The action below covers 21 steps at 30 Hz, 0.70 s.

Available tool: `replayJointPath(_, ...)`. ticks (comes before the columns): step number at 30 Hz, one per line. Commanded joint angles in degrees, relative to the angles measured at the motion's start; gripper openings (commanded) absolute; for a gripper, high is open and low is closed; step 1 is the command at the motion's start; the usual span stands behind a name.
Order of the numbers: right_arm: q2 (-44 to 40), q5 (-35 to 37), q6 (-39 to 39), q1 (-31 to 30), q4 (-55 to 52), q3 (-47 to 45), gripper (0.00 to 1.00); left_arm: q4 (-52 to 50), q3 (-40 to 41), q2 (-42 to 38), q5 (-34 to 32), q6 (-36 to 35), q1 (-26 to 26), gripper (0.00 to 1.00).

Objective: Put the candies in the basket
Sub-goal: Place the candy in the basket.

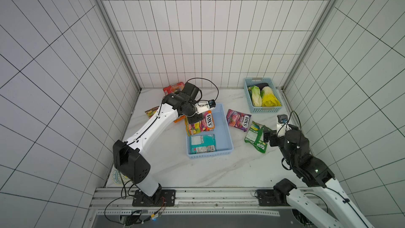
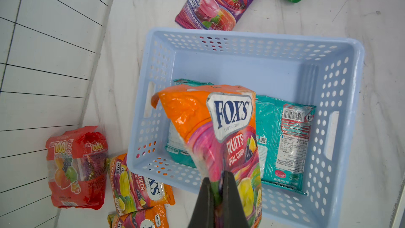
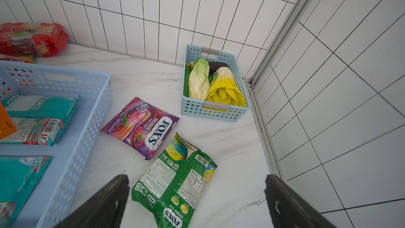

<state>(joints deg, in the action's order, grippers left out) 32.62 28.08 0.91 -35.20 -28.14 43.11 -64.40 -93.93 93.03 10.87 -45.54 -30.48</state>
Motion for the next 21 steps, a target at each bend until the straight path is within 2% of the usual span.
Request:
replayJointPath(1,-0.15,0.05,0.23,0.32,-0.2,-1.1,0.99,-0.36,1.51,-1.02,0.3,-1.31,-2.27,0.0)
replayJointPath(5,-0.01,1.15,0.41,0.47,-0.37,-0.99,0.99,-2.75,2.12,0.19,-0.52,-0.96,-5.19,0.0)
replayJointPath(10,-0.03,0.69,0.32,0.32,-0.42,-1.36,0.99,-4.57,2.79,1.73,-1.62,-1.05,-6.35,0.0)
replayJointPath(17,0.18,0.92,0.5,0.47,-0.42,-1.28,0.99,-5.59,3.86,2.55,1.14,0.0,-7.7,0.0)
replayJointPath(21,0.23,0.74,0.5,0.48,-0.03,-1.18,0.99,-5.08,5.68,2.58,5.48,-0.45,-7.76,0.0)
